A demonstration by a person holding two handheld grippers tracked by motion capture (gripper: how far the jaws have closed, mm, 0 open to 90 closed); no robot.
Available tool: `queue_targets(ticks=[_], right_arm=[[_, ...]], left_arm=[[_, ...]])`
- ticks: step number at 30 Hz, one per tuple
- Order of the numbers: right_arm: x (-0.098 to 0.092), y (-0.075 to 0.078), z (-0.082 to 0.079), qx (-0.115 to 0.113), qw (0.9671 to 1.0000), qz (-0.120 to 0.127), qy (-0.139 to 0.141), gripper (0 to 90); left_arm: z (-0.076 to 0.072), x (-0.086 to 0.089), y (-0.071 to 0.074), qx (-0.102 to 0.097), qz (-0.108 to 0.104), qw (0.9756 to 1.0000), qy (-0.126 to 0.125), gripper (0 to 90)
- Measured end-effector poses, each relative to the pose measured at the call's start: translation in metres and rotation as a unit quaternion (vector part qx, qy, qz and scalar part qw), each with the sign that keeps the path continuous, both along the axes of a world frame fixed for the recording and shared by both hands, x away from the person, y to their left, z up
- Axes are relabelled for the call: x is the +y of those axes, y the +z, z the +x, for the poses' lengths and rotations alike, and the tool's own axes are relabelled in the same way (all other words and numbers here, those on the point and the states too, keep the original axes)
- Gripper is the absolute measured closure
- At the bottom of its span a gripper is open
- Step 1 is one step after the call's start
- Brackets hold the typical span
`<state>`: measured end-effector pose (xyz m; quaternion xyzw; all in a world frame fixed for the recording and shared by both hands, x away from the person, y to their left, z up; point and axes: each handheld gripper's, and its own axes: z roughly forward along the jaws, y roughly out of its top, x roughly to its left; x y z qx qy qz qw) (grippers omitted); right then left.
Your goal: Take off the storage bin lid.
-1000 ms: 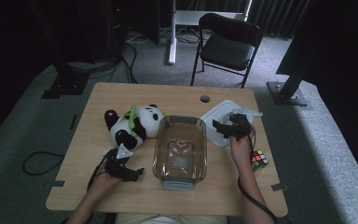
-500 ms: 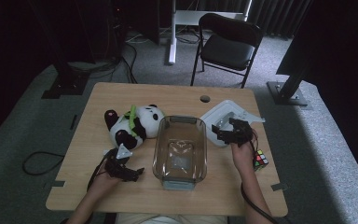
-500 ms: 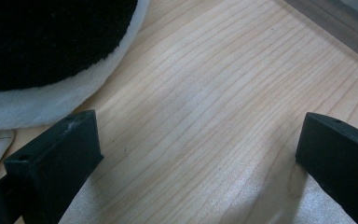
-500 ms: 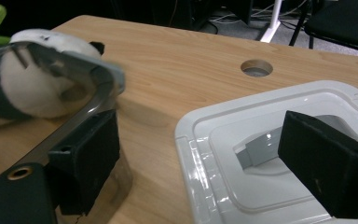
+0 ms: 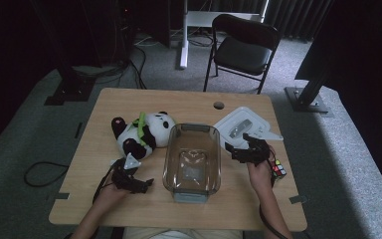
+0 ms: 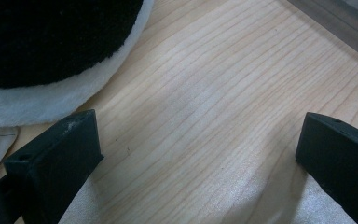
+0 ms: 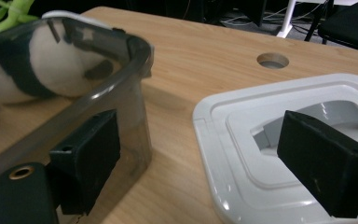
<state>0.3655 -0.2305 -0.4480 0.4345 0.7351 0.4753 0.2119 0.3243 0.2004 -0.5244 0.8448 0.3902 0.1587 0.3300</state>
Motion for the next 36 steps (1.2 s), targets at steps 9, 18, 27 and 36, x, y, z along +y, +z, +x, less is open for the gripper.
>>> queue_targets(ticks=[9, 18, 27, 36], right_arm=[[0.002, -0.013, -0.011, 0.013, 0.9997, -0.008, 0.022, 12.8], [0.007, -0.033, -0.019, 0.031, 0.9983, -0.019, 0.045, 12.4], [0.009, -0.055, -0.026, 0.043, 0.9949, -0.036, 0.084, 12.3], [0.007, -0.067, -0.027, 0.043, 0.9911, -0.048, 0.117, 12.3]], left_arm=[[-0.001, 0.000, 0.000, 0.000, 0.001, 1.0000, -0.003, 0.5], [-0.001, -0.001, 0.000, 0.000, 0.000, 1.0000, -0.003, 0.4], [-0.002, -0.002, 0.000, 0.001, 0.001, 1.0000, 0.001, 0.4], [-0.003, -0.003, 0.000, 0.001, 0.000, 1.0000, -0.004, 0.4]])
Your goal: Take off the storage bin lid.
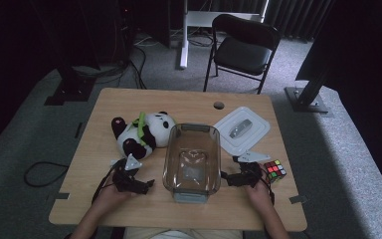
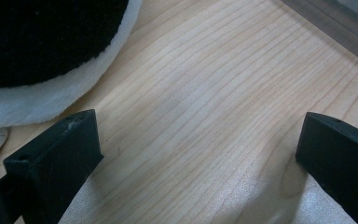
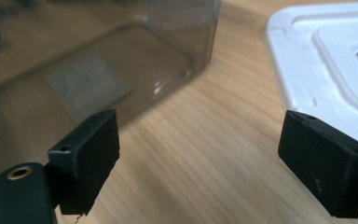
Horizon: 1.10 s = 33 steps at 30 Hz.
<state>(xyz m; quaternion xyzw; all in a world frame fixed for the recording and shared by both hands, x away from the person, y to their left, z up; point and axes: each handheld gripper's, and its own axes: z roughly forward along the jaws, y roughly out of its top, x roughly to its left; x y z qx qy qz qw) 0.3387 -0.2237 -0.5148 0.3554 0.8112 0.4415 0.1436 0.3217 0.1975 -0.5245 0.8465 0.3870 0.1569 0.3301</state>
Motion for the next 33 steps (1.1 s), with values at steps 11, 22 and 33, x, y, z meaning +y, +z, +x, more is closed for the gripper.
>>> queue_targets(ticks=[11, 22, 33], right_arm=[[0.011, -0.011, 0.002, 0.032, 0.9977, -0.049, 0.035, 13.4], [0.018, -0.012, 0.000, 0.026, 0.9961, -0.084, 0.007, 12.4], [0.018, -0.012, 0.001, 0.026, 0.9961, -0.084, 0.007, 12.3]], left_arm=[[0.000, 0.000, 0.000, 0.000, 0.000, 1.0000, 0.000, 0.4], [0.000, 0.000, 0.000, 0.000, 0.000, 1.0000, 0.001, 0.5], [0.000, 0.000, 0.000, 0.000, -0.001, 1.0000, 0.001, 0.5]])
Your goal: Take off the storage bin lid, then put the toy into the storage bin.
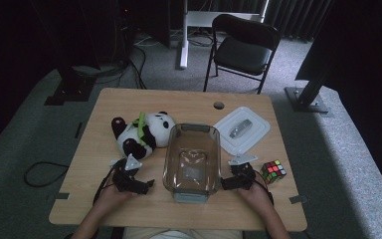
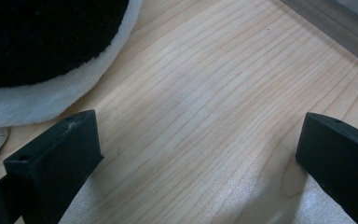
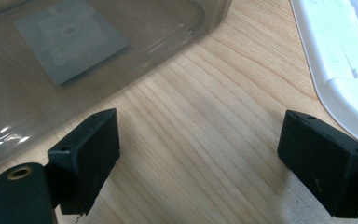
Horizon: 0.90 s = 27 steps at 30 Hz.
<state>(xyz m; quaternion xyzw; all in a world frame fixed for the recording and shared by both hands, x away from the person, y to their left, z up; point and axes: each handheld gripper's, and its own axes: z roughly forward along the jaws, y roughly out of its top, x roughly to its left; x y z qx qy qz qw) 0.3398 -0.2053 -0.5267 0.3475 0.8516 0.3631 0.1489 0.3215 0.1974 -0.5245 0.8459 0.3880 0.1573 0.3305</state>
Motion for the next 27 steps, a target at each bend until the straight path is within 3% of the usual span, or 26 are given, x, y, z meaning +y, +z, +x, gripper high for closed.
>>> queue_targets(ticks=[6, 11, 19, 27], right_arm=[[0.000, 0.000, 0.000, 0.000, 1.0000, 0.000, 0.000, 12.3], [0.000, 0.000, 0.000, 0.001, 1.0000, 0.000, 0.000, 12.3], [0.000, 0.000, 0.000, 0.001, 1.0000, 0.000, -0.001, 12.3], [0.001, 0.000, 0.000, 0.001, 1.0000, 0.000, -0.002, 12.3]], left_arm=[[0.000, 0.000, 0.000, -0.001, 0.000, 1.0000, 0.000, 0.4], [-0.003, 0.000, 0.001, 0.003, 0.003, 0.9999, -0.015, 0.5], [-0.008, -0.005, 0.008, 0.029, 0.024, 0.9981, -0.049, 3.0], [-0.011, -0.008, 0.026, 0.021, 0.011, 0.9983, -0.052, 3.0]])
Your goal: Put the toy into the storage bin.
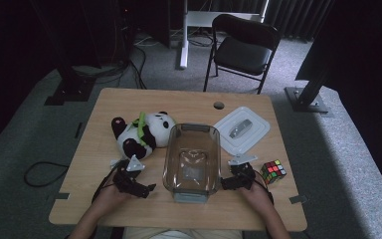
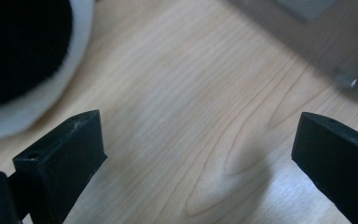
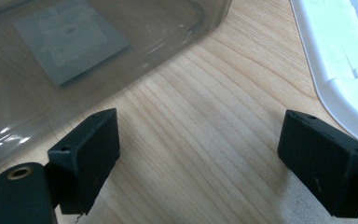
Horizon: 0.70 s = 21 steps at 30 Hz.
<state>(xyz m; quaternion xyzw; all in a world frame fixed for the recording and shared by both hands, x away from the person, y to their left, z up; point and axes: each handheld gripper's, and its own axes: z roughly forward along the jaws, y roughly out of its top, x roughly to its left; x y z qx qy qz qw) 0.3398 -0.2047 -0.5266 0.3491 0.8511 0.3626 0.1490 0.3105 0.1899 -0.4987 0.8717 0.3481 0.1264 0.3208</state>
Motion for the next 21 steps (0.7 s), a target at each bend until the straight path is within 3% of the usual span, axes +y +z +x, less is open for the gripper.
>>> queue_targets(ticks=[11, 21], right_arm=[[0.000, 0.000, 0.000, 0.000, 1.0000, 0.000, 0.000, 12.3], [0.000, 0.000, 0.000, 0.000, 1.0000, 0.000, 0.000, 12.3]], left_arm=[[-0.004, -0.004, 0.033, -0.025, -0.018, 0.9993, -0.020, 4.2], [0.001, 0.000, 0.059, -0.054, -0.034, 0.9978, -0.013, 4.2]])
